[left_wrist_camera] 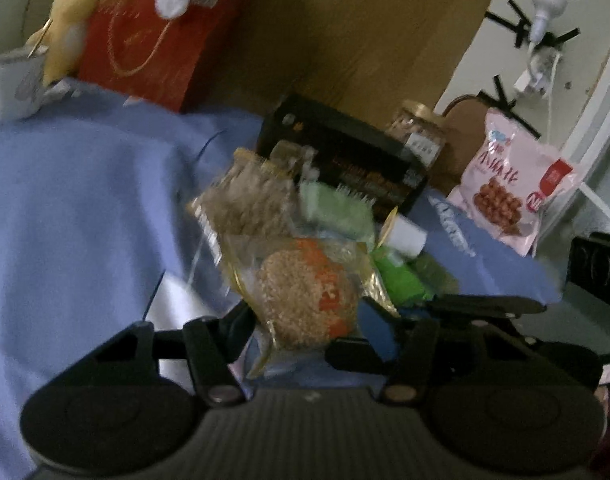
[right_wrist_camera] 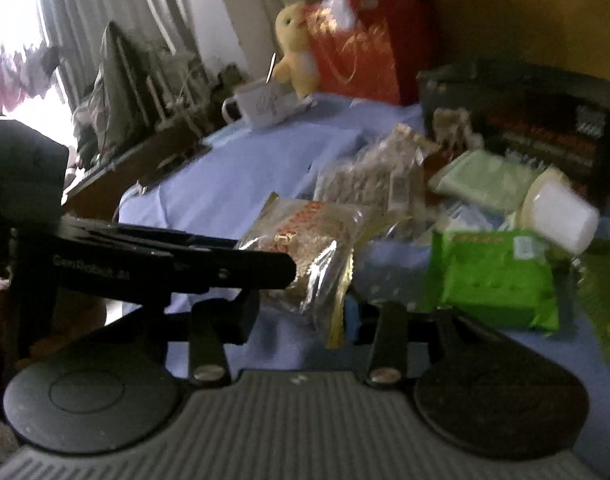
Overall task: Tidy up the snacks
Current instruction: 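Lower the clear snack bag into the black tin box and release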
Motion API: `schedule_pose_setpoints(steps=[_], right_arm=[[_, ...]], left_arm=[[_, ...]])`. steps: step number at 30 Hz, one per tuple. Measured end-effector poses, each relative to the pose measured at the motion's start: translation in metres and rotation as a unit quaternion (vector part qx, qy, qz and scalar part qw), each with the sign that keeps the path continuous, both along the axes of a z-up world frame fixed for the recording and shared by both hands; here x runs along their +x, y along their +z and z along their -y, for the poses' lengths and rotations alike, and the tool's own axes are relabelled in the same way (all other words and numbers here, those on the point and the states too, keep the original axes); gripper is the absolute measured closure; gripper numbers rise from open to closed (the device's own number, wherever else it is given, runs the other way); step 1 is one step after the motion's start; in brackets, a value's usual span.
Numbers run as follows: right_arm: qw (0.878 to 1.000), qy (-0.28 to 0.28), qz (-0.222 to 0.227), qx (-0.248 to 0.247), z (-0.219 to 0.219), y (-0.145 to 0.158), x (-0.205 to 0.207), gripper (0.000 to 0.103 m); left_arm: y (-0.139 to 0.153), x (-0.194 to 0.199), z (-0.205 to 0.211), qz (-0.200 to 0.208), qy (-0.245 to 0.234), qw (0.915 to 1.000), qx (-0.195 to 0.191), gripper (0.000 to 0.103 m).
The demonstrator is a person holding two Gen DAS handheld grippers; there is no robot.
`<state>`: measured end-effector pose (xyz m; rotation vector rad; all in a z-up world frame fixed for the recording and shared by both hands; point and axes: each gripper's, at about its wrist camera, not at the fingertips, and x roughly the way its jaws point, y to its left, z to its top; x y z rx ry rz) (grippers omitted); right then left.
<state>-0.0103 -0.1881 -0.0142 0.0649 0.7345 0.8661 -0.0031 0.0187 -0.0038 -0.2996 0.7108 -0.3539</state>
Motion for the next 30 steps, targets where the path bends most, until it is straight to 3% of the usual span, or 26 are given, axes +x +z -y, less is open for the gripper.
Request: schedule_pose_setpoints(steps=[6,11,14,19,22,26,30], right_arm=[[0.997,-0.057,0.057,0.020,0.013,0.028,0.016,0.058],[0.989,-0.105,0.105,0.025,0.026,0.055,0.058,0.058],[0.983,-0.137,0.120,0.021,0.037,0.061,0.093,0.058],[0.978,-0.184,0.099,0.008,0.050,0.047,0.149,0.052],[0.968,-0.224,0.108,-0.023,0.054,0.034,0.160,0.041],[0.962,-0.253,0.101,0.023,0.083,0.036,0.151,0.041],[0.961,-0.253,0.104,0.047,0.102,0.041,0.118,0.041]], left_arm=[[0.043,0.043,0.016,0.049,-0.042,0.9978,0.014,0.047],[0.072,0.104,0.038,0.084,-0.071,0.9938,0.013,0.047],[0.076,0.151,0.049,0.077,-0.082,0.9936,0.001,0.047],[0.056,0.210,0.067,0.058,-0.068,0.9960,0.012,0.046],[0.052,0.210,0.062,0.073,-0.038,0.9965,0.012,0.047],[0.060,0.181,0.037,0.098,-0.024,0.9949,-0.001,0.046],[0.053,0.140,0.009,0.086,-0.018,0.9959,-0.024,0.046]])
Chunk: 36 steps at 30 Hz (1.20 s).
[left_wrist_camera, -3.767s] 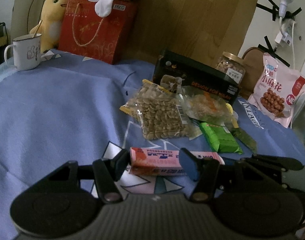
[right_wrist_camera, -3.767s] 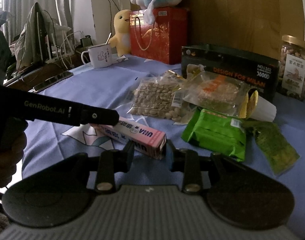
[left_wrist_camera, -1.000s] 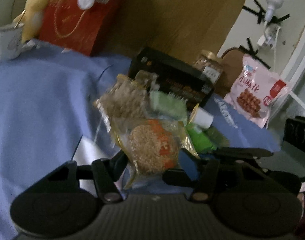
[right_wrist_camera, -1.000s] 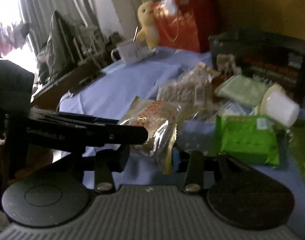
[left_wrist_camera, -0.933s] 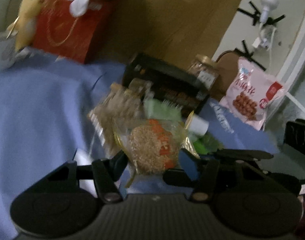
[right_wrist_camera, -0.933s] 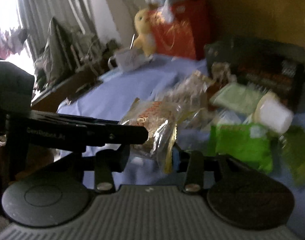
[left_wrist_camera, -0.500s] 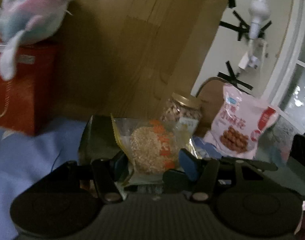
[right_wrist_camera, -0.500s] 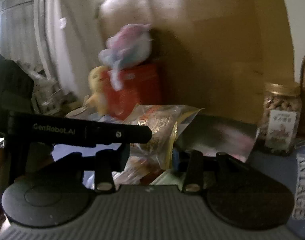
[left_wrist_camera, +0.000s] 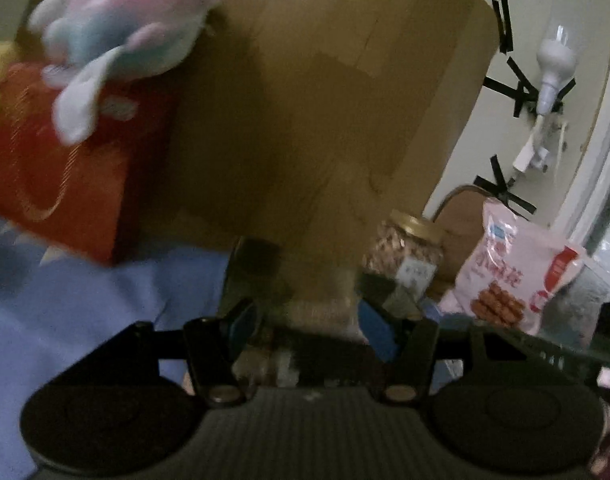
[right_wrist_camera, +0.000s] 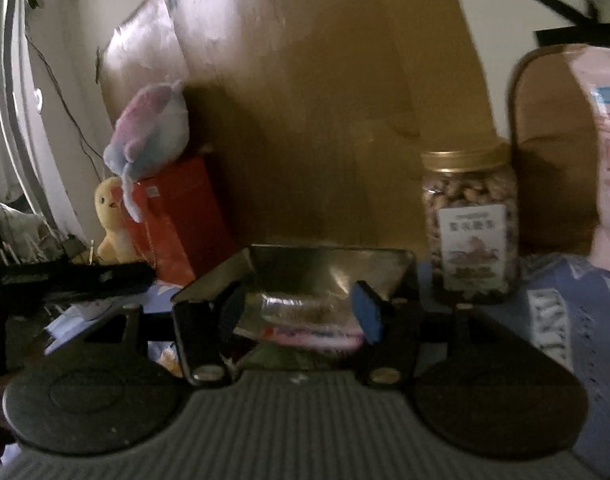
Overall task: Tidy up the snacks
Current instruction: 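Lower the clear snack bag into the black tin box and release, then grasp the pale green packet with the right gripper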
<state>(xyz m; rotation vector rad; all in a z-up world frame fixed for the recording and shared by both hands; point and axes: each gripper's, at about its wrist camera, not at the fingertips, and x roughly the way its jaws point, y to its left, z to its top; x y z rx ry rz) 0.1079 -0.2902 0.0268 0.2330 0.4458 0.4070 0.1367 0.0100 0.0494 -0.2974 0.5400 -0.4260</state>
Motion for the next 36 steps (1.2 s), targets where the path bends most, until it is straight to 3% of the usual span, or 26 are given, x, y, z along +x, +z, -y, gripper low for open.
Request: schedule_pose_setpoints(steps=[6,9,18,20,22,25,30,32,36], right_arm=[[0.997,0.002,-0.071,0.022,0.019,-0.024,-0.036,0.042],[0.994,0.017,-0.106,0.021,0.014,-0.035,-0.039,0.048],[0.988,0.126,-0.091,-0.003,-0.060,-0.022,-0.030,0.058],[0.986,0.121,-0.112,-0.021,-0.068,-0.031,-0.023,0.061],[0.988,0.080,-0.120,-0.054,-0.064,-0.037,-0.021,0.066],[0.990,0.034,-0.124,-0.062,-0.047,-0.039,-0.019,0.065],[0.989,0.036,-0.140,-0.031,-0.042,-0.039,-0.005,0.061],[0.989,0.049,-0.136,-0.024,-0.048,-0.040,0.001,0.048],[0.989,0.039,-0.141,-0.029,-0.072,-0.043,0.013,0.043]], left_arm=[[-0.039,-0.061,-0.035,-0.055,0.022,0.9981,-0.017,0.045],[-0.054,-0.081,-0.048,-0.084,0.041,0.9953,-0.027,0.045],[-0.067,-0.117,-0.078,-0.097,0.081,0.9912,-0.040,0.045],[-0.066,-0.120,-0.079,-0.093,0.079,0.9918,-0.039,0.045],[-0.064,-0.122,-0.082,-0.086,0.076,0.9926,-0.039,0.043],[-0.064,-0.121,-0.085,-0.086,0.075,0.9924,-0.047,0.042],[-0.069,-0.118,-0.084,-0.094,0.067,0.9916,-0.058,0.042],[-0.069,-0.119,-0.084,-0.095,0.064,0.9919,-0.056,0.042],[-0.068,-0.122,-0.091,-0.094,0.071,0.9914,-0.056,0.042]])
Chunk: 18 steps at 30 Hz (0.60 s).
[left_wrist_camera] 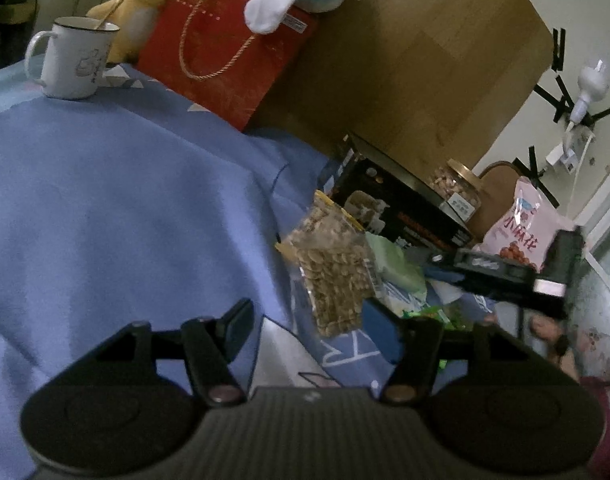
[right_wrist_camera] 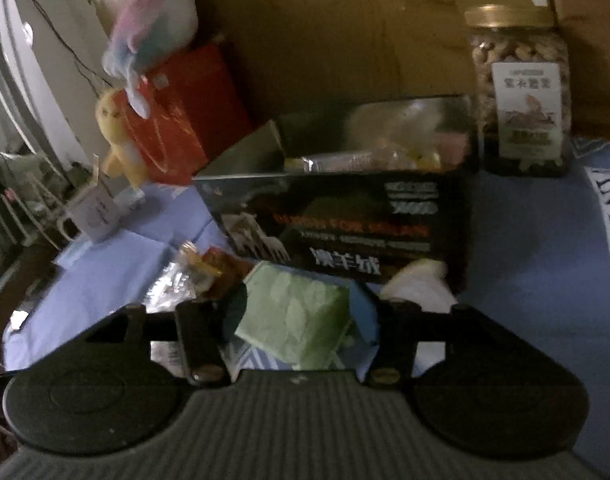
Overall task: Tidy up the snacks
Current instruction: 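Grasp the pale green packet with the right gripper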
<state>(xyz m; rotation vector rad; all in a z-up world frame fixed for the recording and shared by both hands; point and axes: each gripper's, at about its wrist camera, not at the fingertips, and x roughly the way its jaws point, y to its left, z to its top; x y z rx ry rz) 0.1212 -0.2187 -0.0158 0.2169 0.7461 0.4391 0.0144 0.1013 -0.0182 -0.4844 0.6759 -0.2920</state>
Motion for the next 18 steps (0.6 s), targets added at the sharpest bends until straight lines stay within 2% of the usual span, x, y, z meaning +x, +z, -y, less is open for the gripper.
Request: schedule_pose_setpoints(steps=[3,7,12,15,18], right_arm=[[0.999,-0.010,0.026,-0.044,-0.014,-0.006,0.003,0.042],[0.996,0.025,0.035,-0.078,-0.027,-0.007,0.002,0.045],[0.996,0.079,-0.019,-0.044,-0.018,-0.005,-0.013,0.048],[0.993,0.105,-0.025,-0.036,-0.014,-0.003,-0.032,0.053],[0.995,0.094,0.000,-0.013,0.002,0.005,-0.050,0.052]], left_arm=[[-0.001,-0.002,-0.005,-0.003,0.007,1.0000,-0.002,0.042],[-0.005,-0.003,-0.008,-0.007,0.011,0.9998,-0.012,0.042],[-0.004,0.000,-0.002,-0.011,-0.007,0.9999,-0.009,0.042],[0.000,0.001,0.006,-0.008,-0.023,0.9997,-0.009,0.042],[0.004,0.003,0.017,-0.006,-0.048,0.9987,-0.017,0.042]])
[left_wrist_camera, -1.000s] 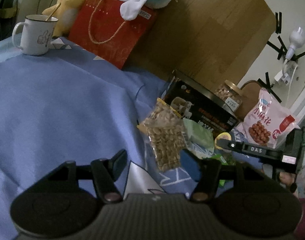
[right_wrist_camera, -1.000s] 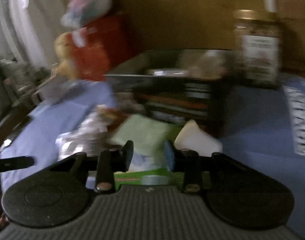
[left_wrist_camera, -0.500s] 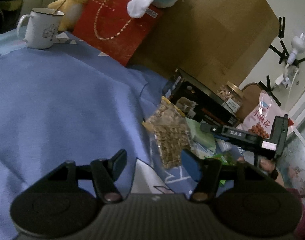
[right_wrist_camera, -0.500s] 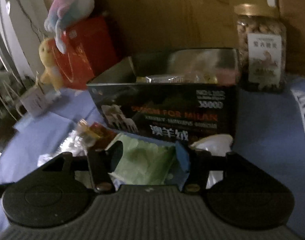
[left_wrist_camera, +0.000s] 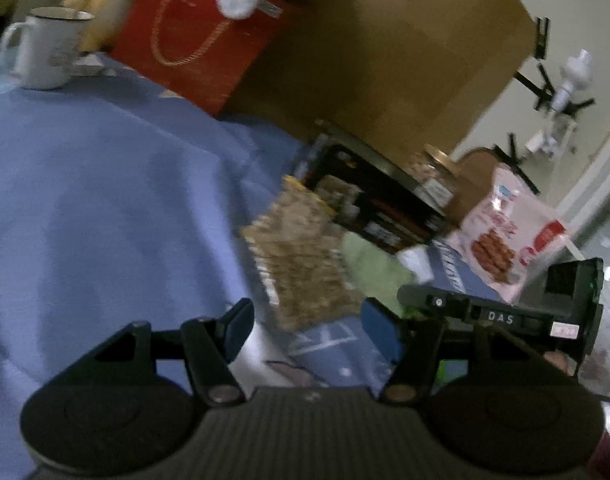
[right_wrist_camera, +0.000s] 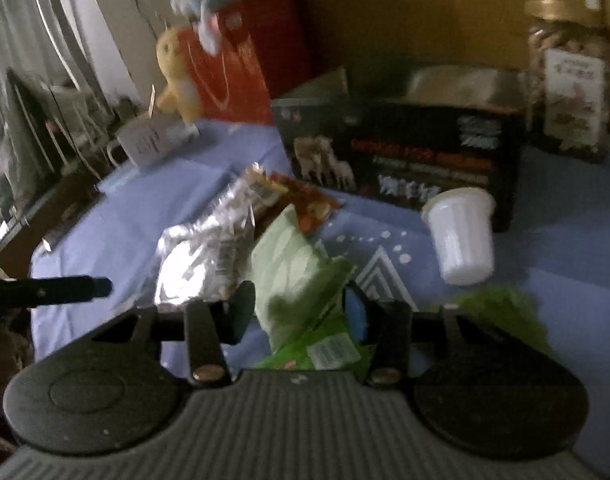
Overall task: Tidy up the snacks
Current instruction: 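Grasp the pale green packet with the right gripper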
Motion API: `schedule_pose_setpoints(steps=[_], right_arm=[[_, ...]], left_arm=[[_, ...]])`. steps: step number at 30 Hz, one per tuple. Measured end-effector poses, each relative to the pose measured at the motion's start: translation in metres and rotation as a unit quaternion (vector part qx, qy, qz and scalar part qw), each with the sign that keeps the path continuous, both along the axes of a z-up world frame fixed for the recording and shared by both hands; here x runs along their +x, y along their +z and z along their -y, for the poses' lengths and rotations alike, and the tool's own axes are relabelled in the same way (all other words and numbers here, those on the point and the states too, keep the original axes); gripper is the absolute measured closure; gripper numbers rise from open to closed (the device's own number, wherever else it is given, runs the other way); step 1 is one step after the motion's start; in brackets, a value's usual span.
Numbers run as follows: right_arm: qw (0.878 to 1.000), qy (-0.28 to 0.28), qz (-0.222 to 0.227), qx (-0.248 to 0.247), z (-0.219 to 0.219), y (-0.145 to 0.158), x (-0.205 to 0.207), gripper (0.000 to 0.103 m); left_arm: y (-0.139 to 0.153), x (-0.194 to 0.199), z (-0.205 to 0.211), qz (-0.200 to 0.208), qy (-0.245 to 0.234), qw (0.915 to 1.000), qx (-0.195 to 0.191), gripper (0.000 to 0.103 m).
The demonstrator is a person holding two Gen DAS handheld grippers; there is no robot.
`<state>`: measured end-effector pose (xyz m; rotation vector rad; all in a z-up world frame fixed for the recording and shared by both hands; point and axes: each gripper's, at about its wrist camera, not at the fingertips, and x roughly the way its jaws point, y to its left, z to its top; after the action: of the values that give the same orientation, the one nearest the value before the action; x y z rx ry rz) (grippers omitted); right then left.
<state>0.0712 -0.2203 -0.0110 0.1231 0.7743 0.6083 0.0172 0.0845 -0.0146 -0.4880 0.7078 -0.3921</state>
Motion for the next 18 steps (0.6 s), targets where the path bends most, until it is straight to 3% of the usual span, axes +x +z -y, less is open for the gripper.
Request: schedule_pose_setpoints(steps=[4,7,11,13,15,18], right_arm=[[0.999,0.011,0.027,-0.014,0.003,0.005,-0.007,0.043],[0.999,0.007,0.020,-0.038,-0.007,-0.003,0.006,0.042],[0.998,0.015,0.032,-0.060,-0.019,-0.015,0.014,0.023],[0.994,0.027,0.060,-0.089,-0.028,-0.020,0.010,0.025],[0.991,0.037,0.078,-0.104,-0.032,-0.021,0.007,0.046],[0.993,0.033,0.072,-0.087,-0.025,-0.018,0.009,0.050]], left_arm=[[0.001,0.002,0.019,0.002,-0.029,0.9996,0.001,0.042],[0.001,-0.002,0.028,0.004,-0.036,0.9993,0.007,0.042],[0.001,-0.007,0.028,0.000,-0.035,0.9991,0.021,0.042],[0.002,-0.009,0.025,-0.001,-0.027,0.9995,0.019,0.042],[0.003,-0.009,0.021,-0.002,-0.019,0.9997,0.014,0.042],[0.002,-0.010,0.018,-0.006,-0.009,0.9998,0.014,0.042]])
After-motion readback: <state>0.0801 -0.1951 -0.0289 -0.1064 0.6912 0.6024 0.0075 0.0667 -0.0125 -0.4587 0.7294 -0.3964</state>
